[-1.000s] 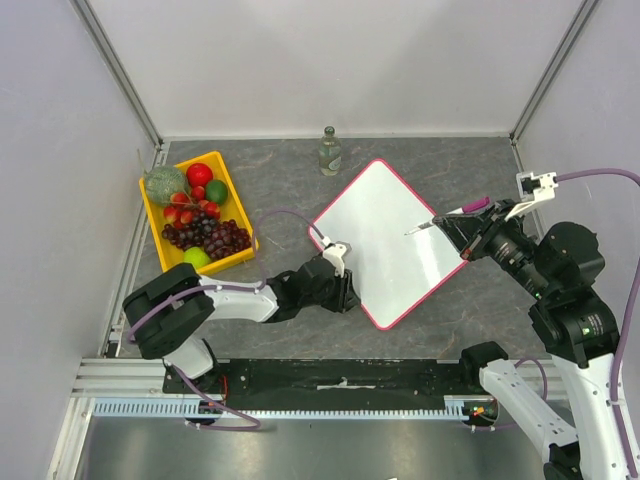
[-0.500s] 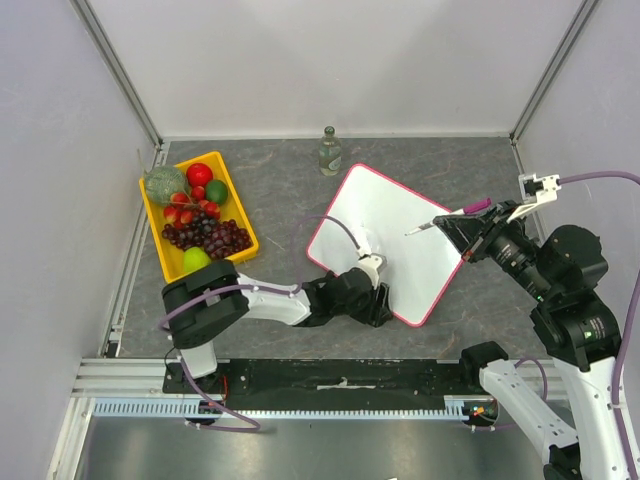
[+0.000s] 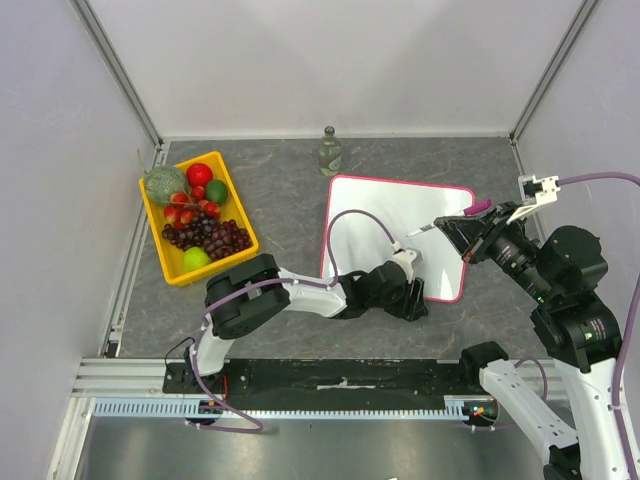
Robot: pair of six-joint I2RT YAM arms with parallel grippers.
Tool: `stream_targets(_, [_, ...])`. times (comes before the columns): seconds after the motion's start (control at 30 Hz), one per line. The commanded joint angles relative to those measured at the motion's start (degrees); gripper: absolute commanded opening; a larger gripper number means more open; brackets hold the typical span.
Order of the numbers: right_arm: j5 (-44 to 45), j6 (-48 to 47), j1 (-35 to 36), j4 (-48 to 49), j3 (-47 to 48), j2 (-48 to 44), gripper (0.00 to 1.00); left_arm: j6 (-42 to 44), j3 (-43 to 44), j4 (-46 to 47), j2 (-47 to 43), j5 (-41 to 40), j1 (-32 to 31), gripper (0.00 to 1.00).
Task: Write a sentence on the whiteboard
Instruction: Move the whiteboard stand to the center of the board.
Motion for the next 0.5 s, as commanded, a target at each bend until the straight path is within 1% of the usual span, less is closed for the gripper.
stream_targets(0.0, [-0.08,-1.0,-0.06,-0.24,0.78,-0.11,0.0,-0.03,1.18,-0.09,-0.66,-0.19,-0.73,0.61])
stream_targets(0.13, [-0.43,-1.18,-0.06,0.28,0.34,0.51,0.0,0.59,-4.44,-0.18,-6.72,-1.78,-1.08,0.62])
stream_targets(0.27, [-1.13,-1.0,-0.06,1.43,-0.36,0.95,0.0,1.03,-10.86,-2.63,-14.45,-7.74,-2.39,0.63])
stream_targets(0.4, [-2.36,-0.91,-0.06,2.92,-1.41,1.39,0.0,0.77,-15.52,-10.97,-21.4,-14.16,-4.5,0.66])
stream_targets(0.47, [-2.63,-0.56,-0.06,3.71,-2.2,1.56,0.0,-1.68,-16.41,-17.29,-24.39,-18.81,-5.38,0.67])
